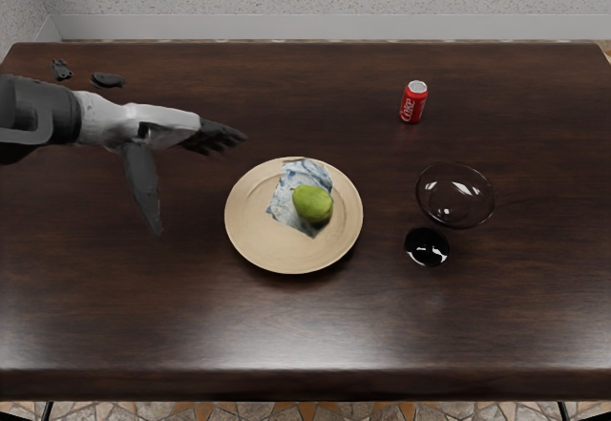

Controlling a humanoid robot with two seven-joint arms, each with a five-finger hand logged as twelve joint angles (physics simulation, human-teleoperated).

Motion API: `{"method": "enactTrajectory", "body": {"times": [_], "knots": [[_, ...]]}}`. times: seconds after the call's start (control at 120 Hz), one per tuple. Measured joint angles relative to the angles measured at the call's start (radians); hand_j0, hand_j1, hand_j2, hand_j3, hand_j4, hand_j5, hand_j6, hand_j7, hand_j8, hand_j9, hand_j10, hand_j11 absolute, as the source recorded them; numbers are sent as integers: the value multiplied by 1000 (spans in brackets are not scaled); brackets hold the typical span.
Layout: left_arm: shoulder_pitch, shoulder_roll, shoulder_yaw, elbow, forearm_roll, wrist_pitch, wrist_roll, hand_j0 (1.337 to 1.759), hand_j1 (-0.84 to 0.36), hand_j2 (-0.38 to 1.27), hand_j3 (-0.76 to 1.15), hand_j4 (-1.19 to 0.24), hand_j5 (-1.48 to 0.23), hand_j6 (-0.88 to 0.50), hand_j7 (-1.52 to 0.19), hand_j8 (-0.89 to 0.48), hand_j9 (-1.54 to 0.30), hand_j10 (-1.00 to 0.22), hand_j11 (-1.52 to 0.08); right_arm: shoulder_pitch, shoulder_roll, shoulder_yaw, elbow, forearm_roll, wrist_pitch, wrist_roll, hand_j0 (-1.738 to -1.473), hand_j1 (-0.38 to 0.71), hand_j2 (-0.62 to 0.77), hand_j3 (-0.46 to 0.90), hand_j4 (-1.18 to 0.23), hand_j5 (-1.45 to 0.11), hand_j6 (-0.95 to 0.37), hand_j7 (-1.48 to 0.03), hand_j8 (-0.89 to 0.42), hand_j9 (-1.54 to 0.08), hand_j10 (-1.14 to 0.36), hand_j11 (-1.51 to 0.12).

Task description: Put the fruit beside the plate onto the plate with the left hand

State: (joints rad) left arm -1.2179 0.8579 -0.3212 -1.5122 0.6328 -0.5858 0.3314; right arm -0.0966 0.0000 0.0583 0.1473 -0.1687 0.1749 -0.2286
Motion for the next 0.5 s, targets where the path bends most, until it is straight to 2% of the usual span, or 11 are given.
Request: {"method": "enactTrajectory", "body": {"times": [0.25,0.5], "knots": [[0,159,-44,66,-220,-23,0,1658,321,6,0,-28,-33,-28,-33,-28,-32,-27,-32,0,0,0,0,0,0,0,-1658,-349,0,0,0,0,0,0,0,0,0,0],[-1,173,-48,85,-297,-25,0,1658,323,5,0,-26,-30,-27,-30,-27,-30,-26,-30,1,0,0,0,0,0,0,-1658,-349,0,0,0,0,0,0,0,0,0,0]]}}
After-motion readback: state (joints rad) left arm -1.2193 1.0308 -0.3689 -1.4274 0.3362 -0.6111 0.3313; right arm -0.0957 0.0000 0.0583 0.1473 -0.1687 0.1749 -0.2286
